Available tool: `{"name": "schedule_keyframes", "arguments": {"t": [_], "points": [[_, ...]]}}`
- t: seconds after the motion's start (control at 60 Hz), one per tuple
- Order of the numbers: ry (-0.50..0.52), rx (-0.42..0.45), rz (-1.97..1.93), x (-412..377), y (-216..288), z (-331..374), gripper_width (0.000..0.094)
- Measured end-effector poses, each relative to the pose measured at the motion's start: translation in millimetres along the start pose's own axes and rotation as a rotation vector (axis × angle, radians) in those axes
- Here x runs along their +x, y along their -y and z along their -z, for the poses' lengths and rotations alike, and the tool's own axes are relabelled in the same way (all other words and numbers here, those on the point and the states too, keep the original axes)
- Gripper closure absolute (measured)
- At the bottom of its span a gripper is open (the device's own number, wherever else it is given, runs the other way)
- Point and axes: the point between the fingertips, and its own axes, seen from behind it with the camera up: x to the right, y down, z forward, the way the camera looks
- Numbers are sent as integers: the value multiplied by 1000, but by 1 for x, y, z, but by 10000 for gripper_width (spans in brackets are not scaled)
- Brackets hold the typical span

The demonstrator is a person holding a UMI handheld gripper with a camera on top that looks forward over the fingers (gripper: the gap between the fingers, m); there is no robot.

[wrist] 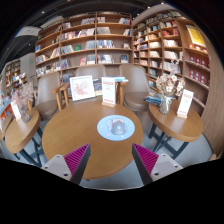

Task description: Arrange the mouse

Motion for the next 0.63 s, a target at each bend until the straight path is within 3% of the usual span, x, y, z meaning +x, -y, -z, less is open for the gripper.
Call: {"name": "schedule_keyframes", "arguments": {"t": [0.2, 0.633], "points": [[-21, 21, 43, 0, -21, 53, 83], [11, 67, 109, -17, -28, 69, 81]]}}
